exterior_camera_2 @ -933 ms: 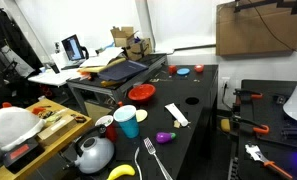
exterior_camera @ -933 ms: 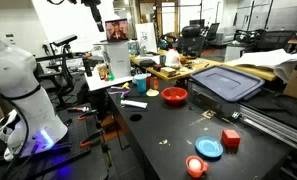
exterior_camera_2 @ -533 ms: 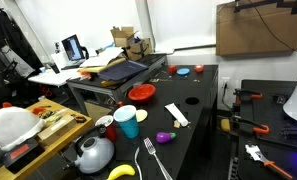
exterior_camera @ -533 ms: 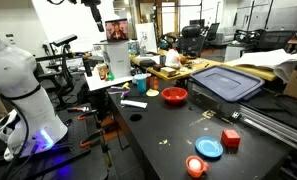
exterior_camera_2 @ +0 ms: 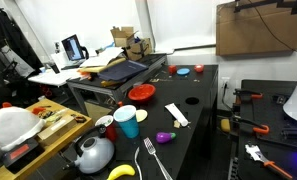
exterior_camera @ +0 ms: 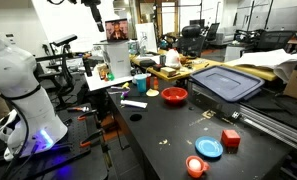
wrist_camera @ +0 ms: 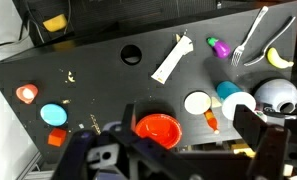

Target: Move the stacked blue cups to the right.

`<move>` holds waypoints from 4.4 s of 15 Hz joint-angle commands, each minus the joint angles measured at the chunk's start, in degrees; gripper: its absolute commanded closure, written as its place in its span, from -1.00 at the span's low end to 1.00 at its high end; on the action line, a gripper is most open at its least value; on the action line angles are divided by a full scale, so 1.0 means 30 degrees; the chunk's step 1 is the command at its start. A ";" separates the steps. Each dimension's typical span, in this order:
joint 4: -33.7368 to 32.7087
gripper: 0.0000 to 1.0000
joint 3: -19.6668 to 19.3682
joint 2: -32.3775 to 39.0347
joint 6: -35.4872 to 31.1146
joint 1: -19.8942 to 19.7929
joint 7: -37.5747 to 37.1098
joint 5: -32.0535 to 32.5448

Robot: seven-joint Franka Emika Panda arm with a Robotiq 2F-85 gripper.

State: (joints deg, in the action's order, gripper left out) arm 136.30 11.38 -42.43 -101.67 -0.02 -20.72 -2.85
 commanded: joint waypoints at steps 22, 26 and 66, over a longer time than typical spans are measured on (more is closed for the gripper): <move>-0.5681 -1.00 -0.1165 0.8442 -0.1670 0.0775 0.2434 -0.0386; -0.7215 -1.00 -0.0939 1.0410 -0.1677 0.1280 0.2246 -0.0177; -1.2837 -1.00 -0.3063 2.4548 -0.6371 0.3984 -0.7331 -0.2484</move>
State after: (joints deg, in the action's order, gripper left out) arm 99.24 1.78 30.47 -119.86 11.71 -40.02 -7.97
